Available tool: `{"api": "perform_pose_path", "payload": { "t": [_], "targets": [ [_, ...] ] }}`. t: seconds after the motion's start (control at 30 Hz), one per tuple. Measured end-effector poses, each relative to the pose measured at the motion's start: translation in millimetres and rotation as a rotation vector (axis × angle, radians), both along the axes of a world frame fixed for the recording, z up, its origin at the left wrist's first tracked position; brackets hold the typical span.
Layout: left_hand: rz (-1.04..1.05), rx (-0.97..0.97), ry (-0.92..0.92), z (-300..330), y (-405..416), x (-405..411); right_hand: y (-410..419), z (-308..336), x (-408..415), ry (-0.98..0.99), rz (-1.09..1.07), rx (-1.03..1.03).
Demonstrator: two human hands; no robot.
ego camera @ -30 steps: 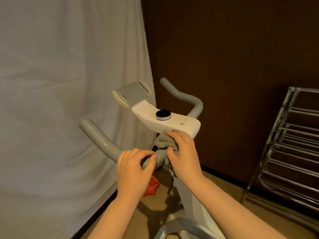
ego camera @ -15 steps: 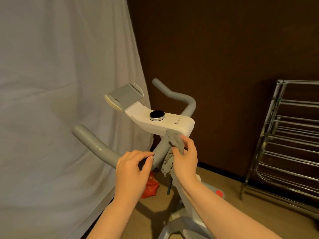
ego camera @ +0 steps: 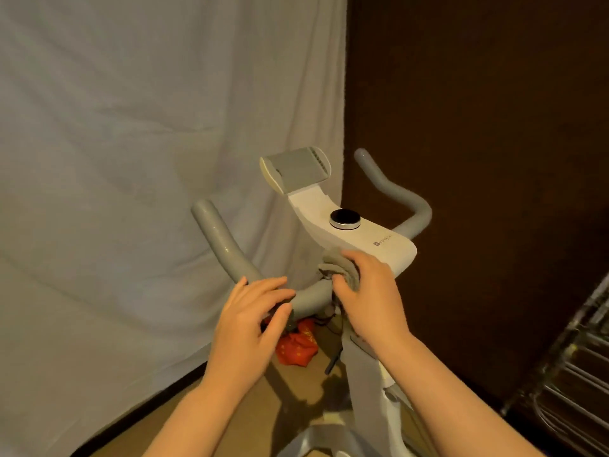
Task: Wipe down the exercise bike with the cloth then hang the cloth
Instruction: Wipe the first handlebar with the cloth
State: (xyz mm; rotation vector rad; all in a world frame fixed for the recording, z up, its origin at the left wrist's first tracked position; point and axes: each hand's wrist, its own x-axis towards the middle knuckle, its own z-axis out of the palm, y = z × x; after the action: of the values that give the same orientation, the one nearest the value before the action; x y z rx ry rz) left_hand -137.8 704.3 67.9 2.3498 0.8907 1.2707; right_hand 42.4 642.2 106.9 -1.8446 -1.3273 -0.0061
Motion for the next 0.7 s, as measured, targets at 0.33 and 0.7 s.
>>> {"api": "perform_pose_path", "payload": {
  "t": [0.33,0.7],
  "targets": [
    [0.242,-0.213,-0.049,0,-23,-19,-1,-10,-21,-0.288,0.087,-0.007],
    [0.265,-0.286,-0.062,8,-27,-15,5,-13,-38,-0.109,0.337,0.078]
  ]
}}
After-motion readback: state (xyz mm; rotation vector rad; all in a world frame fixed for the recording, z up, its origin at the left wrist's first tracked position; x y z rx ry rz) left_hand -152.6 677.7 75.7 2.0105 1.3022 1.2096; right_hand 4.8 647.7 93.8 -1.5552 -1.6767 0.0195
